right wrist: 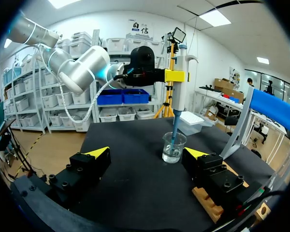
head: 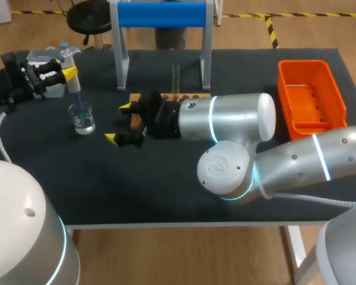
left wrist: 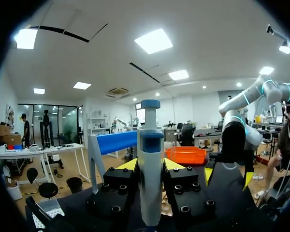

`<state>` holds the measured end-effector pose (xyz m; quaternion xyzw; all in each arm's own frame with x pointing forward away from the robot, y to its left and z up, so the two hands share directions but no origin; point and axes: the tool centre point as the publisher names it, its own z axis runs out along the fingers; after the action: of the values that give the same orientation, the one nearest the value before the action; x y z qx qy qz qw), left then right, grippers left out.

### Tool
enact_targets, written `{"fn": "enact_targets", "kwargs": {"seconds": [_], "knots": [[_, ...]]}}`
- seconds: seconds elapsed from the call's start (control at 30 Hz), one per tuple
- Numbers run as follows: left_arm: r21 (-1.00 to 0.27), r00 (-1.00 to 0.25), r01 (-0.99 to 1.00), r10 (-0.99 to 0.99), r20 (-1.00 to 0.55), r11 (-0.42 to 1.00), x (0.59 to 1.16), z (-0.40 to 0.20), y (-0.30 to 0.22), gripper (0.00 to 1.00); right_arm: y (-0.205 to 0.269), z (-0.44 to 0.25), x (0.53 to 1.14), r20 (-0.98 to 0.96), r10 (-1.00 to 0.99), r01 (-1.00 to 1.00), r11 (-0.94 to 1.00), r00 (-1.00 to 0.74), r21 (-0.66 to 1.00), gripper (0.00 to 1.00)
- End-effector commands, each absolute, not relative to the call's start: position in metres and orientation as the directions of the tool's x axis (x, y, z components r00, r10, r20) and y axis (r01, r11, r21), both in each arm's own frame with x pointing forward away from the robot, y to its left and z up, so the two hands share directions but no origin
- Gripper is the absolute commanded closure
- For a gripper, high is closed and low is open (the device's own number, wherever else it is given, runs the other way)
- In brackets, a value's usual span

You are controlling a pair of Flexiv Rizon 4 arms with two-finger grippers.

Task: Invert the test tube, pick up the pipette, mount the tip to pipette, aspirate from beaker and dispense into the tube, eject the tip, return the pipette, and cap with the stopper.

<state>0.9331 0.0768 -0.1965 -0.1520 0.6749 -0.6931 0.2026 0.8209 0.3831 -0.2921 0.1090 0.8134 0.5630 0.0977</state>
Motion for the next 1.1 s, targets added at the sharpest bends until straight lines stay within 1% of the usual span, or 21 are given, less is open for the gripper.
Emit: {"fn": "enact_targets", "kwargs": {"seconds": [0.03, 0.33, 0.6, 0.9, 1.1], "knots": [[-0.997, -0.874, 0.077, -0.482, -0.063, -0.009, 0.934, -0.197, 0.078, 1.00, 0.382, -0.290, 0.821, -0.036, 0.286, 0.069, 0.348, -0.957, 0.935, 0.00], [-0.997, -0.874, 0.077, -0.482, -0.063, -0.009, 0.934, -0.197, 0.078, 1.00, 0.375, -0.267, 0.819, -0.024, 0.235, 0.059, 0.338, -0.972, 0.939, 0.00], [-0.997, -0.874, 0.077, -0.482, -0.063, -0.009, 0.934, -0.197, 0.078, 1.00, 0.356, -0.228, 0.820, 0.014, 0.175, 0.071, 0.321, -0.984, 0.945, 0.00], [-0.997, -0.874, 0.077, -0.482, -0.063, -0.009, 0.934, -0.197, 0.078, 1.00, 0.336, -0.169, 0.829, -0.040, 0.026, -0.032, 0.279, -0.999, 0.960, 0.00], [-0.997, -0.874, 0.077, -0.482, -0.063, -0.009, 0.934, -0.197, 0.078, 1.00, 0.332, -0.146, 0.836, -0.079, -0.072, -0.094, 0.234, -0.994, 0.968, 0.00]]}}
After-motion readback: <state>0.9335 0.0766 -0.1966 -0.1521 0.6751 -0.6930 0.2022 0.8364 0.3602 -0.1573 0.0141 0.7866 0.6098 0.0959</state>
